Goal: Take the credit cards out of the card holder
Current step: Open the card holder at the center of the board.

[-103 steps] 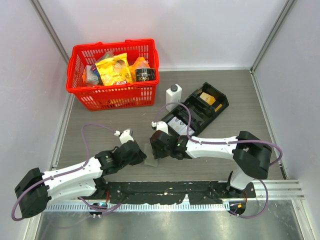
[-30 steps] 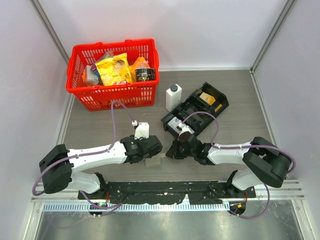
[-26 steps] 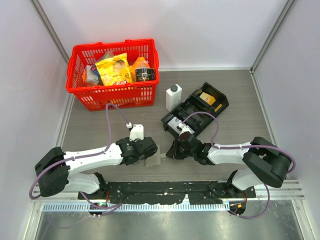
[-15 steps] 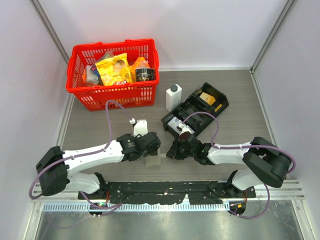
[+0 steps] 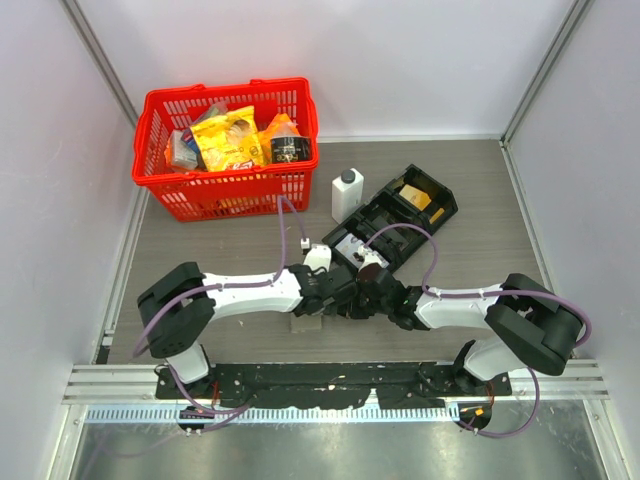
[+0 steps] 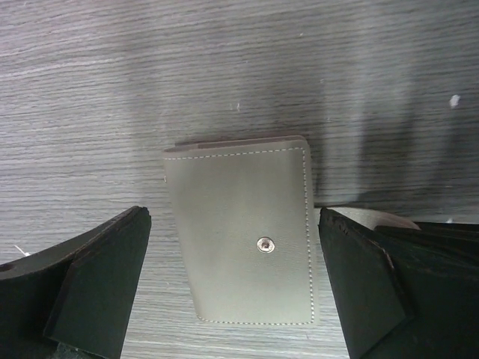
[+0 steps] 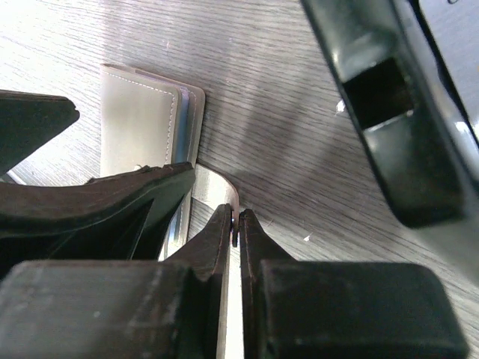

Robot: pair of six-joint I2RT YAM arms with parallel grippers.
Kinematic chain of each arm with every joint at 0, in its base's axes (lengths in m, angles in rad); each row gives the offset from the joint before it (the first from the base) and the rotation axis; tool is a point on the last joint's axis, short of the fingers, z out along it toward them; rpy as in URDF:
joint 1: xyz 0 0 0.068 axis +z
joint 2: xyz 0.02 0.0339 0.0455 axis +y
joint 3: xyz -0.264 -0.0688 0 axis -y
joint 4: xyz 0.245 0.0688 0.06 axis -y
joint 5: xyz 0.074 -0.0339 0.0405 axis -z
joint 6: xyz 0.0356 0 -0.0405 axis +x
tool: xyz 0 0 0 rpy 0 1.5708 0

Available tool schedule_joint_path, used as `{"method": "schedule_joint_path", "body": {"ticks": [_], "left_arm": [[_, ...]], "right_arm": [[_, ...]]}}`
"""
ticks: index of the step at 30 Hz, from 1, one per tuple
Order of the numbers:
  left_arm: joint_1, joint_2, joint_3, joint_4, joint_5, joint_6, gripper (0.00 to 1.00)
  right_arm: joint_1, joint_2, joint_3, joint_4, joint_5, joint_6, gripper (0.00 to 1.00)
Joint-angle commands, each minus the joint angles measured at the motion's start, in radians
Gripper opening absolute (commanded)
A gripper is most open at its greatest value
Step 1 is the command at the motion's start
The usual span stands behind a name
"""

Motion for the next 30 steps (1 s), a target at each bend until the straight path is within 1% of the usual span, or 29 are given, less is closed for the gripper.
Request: {"method": "schedule_joint_path", "body": {"ticks": [1, 5, 14, 19, 23, 25, 27, 30], "left_arm": [[-0.017, 0.022, 0.035, -0.03, -0.047, 0.006, 0.96], [-0.019, 0.019, 0.036, -0.059, -0.065, 0.0, 0.89], [-0.019, -0.091, -0.008, -0.109, -0.109, -0.031, 0.64], [-0.019, -0.142, -0.049, -0.103, -0.108, -0.05, 0.55], [-0.019, -0.162, -0.088, -0.104, -0.103, -0.077, 0.5], [-0.019, -0.18, -0.115, -0.104, -0.099, -0.092, 0.46], [-0.017, -0.206, -0.149, -0.09, -0.094, -0.108, 0.42], [-0.005, -0.254, -0.201, -0.041, -0.064, -0.117, 0.39]], "right_arm": [[0.002, -0.018, 0.012, 0.013, 0.012, 0.003, 0.05], [0.0, -0.017, 0.01, 0.015, 0.011, 0.003, 0.05], [0.0, -0.009, 0.012, 0.015, 0.011, 0.003, 0.05], [0.0, -0.008, 0.013, 0.013, 0.012, 0.005, 0.05], [0.002, -0.012, 0.013, 0.01, 0.014, 0.006, 0.05], [0.002, -0.017, 0.012, 0.006, 0.017, 0.006, 0.06], [0.002, -0.023, 0.012, 0.004, 0.018, 0.006, 0.06], [0.0, -0.031, 0.013, -0.005, 0.023, 0.003, 0.06]]}}
